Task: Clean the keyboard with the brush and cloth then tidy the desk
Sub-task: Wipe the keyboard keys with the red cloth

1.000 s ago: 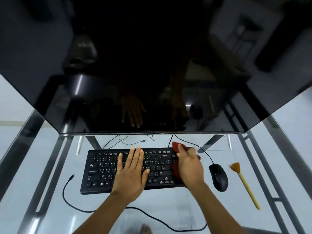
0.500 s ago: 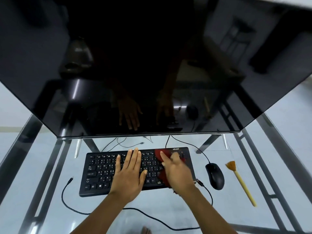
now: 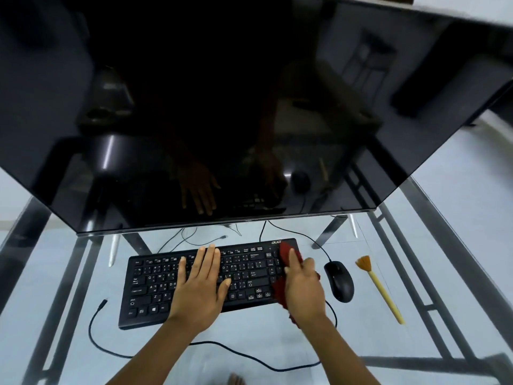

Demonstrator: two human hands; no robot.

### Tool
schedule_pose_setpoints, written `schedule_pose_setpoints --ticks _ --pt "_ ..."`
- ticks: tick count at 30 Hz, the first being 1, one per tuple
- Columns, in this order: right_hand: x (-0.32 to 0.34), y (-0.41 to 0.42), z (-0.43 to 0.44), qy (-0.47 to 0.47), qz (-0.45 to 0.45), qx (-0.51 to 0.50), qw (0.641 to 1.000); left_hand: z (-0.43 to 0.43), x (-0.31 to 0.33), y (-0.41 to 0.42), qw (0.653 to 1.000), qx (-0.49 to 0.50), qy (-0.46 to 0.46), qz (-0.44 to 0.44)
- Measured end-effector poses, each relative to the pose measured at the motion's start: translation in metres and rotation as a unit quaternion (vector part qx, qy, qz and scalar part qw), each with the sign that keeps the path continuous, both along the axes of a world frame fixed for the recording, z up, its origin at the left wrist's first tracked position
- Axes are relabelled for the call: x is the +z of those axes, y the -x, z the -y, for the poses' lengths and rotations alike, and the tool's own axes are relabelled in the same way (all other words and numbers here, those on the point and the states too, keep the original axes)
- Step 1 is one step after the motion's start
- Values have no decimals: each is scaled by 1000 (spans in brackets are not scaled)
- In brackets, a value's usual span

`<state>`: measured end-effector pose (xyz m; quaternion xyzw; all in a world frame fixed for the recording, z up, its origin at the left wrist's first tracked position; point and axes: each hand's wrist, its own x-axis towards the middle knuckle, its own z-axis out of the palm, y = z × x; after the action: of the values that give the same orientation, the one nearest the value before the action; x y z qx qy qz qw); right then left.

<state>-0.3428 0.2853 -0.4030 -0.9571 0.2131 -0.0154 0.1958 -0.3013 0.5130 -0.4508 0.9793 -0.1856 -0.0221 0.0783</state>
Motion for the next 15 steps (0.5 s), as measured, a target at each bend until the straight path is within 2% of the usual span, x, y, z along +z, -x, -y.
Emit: schedule_pose_setpoints --ticks 2,4,5,7,9,11,13,14,15 --pt "6 16 -26 -161 -13 73 984 0 0 0 1000 1 1 -10" --pt "8 27 -43 -186 -54 186 963 1 3 0 1000 3 8 -23" --pt "4 31 -44 -161 -61 229 958 1 6 1 1000 2 12 -20" --pt "5 33 -43 -128 -63 217 966 3 14 1 999 -13 39 -12" --pt "5 34 -43 -44 4 196 980 14 33 4 990 -31 132 -43" --pt "18 35 -44 -37 55 190 979 33 62 8 953 3 278 -120" --pt "30 33 -43 -95 70 175 977 51 83 8 888 87 401 -207" --pt "36 32 -40 -133 58 166 975 58 88 6 865 120 430 -229" --pt "44 33 -34 -175 51 155 971 64 91 4 856 129 444 -233"
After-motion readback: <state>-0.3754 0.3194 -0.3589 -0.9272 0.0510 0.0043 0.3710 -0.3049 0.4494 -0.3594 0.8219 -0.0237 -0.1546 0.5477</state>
